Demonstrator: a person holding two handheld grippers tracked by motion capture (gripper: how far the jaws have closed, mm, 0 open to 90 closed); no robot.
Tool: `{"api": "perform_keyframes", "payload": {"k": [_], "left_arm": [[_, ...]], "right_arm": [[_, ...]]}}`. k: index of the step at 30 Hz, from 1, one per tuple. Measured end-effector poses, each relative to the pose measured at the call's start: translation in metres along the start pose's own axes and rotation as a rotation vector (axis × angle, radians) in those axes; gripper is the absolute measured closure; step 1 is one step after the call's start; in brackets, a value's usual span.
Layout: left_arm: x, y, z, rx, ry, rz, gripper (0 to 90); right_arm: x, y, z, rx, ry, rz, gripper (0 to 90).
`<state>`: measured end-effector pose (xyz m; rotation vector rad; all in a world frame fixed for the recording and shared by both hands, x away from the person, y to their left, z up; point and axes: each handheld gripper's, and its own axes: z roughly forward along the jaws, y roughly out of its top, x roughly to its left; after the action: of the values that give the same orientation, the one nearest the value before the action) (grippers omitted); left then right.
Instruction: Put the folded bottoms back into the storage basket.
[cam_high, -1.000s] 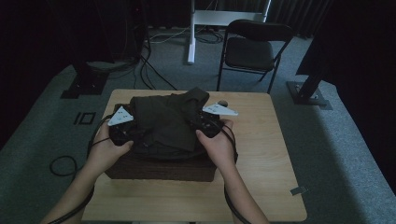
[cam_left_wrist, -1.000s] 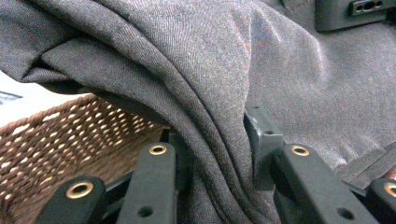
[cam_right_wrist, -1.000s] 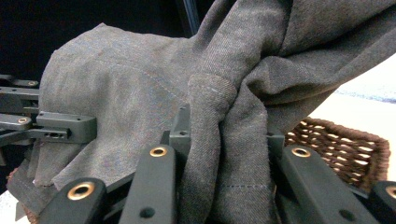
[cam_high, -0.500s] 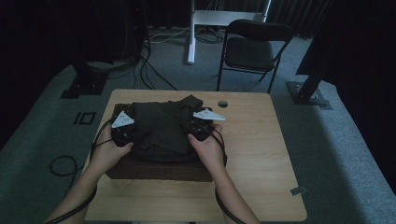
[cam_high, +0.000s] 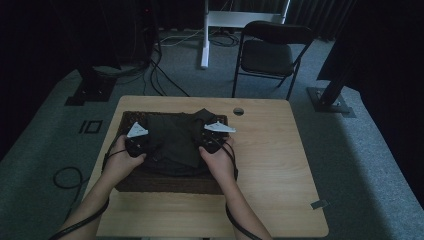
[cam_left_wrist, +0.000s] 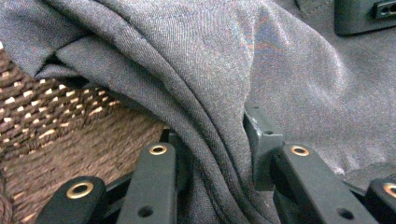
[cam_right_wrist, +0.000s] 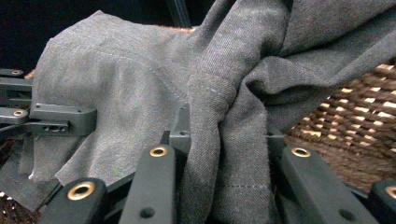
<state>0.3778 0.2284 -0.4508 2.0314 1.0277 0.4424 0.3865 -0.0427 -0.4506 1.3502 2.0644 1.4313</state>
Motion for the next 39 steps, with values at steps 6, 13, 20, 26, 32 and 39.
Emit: {"api": "perform_keyframes", "payload": {"k": [6, 13, 20, 26, 32, 39], "left_arm": [[0.004, -0.010, 0.006, 0.049, -0.008, -0.012, 69.0], [0.008, -0.017, 0.012, 0.079, 0.000, -0.022, 69.0], [0.011, -0.022, 0.022, 0.098, 0.006, -0.030, 69.0], [0.008, -0.027, 0.033, 0.137, 0.003, -0.024, 68.9], [0.009, -0.029, 0.036, 0.162, 0.002, -0.033, 67.2], [0.014, -0.028, 0.037, 0.143, 0.077, -0.081, 34.9]], "right_arm": [[0.000, -0.009, 0.012, 0.044, 0.004, 0.011, 68.2], [0.002, -0.014, 0.023, 0.098, -0.007, 0.010, 68.1], [0.003, -0.015, 0.035, 0.150, -0.054, 0.008, 68.0], [-0.001, -0.022, 0.044, 0.222, -0.099, -0.011, 67.0], [-0.003, -0.027, 0.049, 0.272, -0.131, -0.011, 62.1], [-0.012, -0.031, 0.053, 0.302, -0.133, -0.086, 25.5]]}}
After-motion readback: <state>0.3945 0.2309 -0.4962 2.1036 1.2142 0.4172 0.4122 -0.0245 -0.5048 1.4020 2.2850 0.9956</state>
